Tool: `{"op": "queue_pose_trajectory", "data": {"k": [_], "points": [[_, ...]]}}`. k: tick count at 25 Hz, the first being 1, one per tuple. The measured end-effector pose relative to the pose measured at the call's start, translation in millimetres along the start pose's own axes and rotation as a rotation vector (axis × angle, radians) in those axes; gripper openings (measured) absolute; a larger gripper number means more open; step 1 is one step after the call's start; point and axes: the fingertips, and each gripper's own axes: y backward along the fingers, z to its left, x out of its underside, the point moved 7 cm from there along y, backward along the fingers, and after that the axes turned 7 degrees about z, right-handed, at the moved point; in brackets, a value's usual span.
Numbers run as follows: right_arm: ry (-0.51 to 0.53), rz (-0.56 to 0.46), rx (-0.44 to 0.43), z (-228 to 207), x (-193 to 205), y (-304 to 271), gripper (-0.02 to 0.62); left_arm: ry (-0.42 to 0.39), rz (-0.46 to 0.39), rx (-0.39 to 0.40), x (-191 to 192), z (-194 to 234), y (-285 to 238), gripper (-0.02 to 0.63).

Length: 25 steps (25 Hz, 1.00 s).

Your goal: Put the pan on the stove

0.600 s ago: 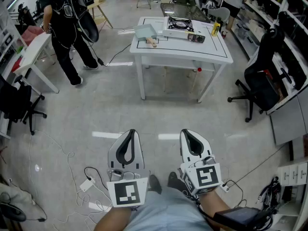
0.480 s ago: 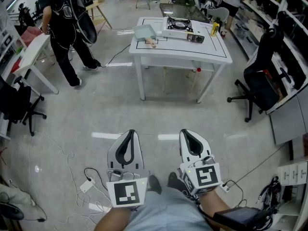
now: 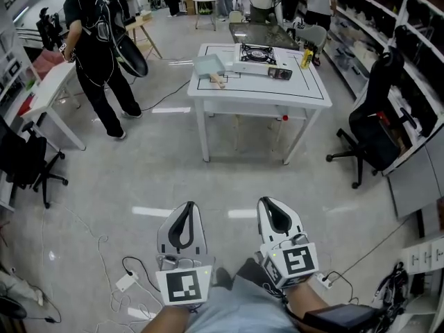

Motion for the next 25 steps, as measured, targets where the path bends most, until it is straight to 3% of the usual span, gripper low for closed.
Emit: {"op": "queue_pose_trajectory", "data": {"k": [10, 20, 25], "points": [[-0.041, 0.041, 0.055, -51.4, 3.3, -43.9, 0.051, -0.009, 0.067, 0.016, 17.1, -2.7, -60.8, 0.018], [-0.112, 0.111, 0.005, -110.9, 3.4, -157.1, 0.051, -0.033, 0.156, 0.011, 17.2, 11.4, -187.9, 0.018], [-0.120, 0.106, -0.019, -145.3, -17.0, -206.1, 0.051, -0.047, 0.155, 0.001, 1.1, 11.2, -249.7, 0.018]]}}
